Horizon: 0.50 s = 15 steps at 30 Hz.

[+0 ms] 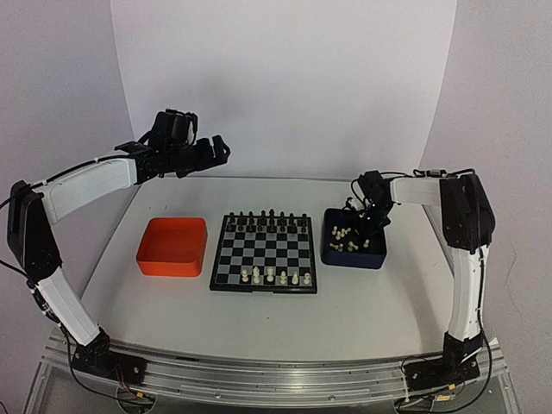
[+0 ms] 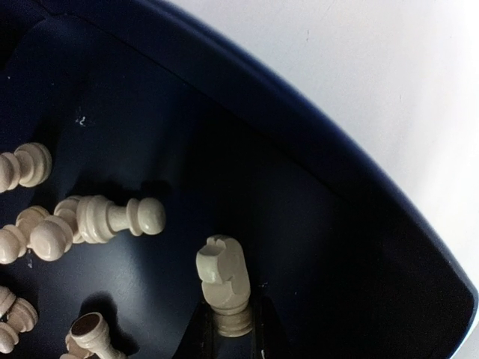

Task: Set up the chess pieces on the board
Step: Pick up the chess piece from the storage box.

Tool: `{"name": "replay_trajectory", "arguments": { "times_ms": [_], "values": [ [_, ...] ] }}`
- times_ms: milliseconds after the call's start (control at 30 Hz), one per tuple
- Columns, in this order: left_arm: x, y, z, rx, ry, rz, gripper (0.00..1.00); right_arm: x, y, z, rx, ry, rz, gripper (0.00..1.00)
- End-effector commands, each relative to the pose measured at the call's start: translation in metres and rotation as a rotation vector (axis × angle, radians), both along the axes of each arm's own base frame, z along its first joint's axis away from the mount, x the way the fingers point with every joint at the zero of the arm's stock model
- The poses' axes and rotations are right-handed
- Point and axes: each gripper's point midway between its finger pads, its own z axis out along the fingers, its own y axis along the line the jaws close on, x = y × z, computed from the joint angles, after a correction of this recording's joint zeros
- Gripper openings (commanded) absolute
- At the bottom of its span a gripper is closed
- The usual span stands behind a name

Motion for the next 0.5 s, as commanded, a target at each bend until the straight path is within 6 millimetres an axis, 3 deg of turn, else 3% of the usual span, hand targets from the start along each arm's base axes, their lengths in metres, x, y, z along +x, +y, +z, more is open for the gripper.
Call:
{"name": "replay_trajectory", "arguments": {
  "times_ms": [0,267,367,467],
  "values": [
    [-0.011,-0.009,0.03,-0.038,-0.087,-0.089,1.0,-0.004,0.015,0.044,0.101,-0.061,0.004,0.0],
    [-0.024,-0.026,0.035,-0.013,-0.153,-0.24,1.0,-0.037,0.031,0.104,0.268,-0.101,0.034,0.0],
    [-0.04,-0.048,0.045,-0.02,-0.222,-0.418,1.0,-0.058,0.044,0.132,0.384,-0.088,0.066,0.0],
    [-0.069,-0.079,0.046,-0.019,-0.302,-0.699,1.0,-0.083,0.073,0.164,0.591,-0.021,0.125,0.0]
  ]
}}
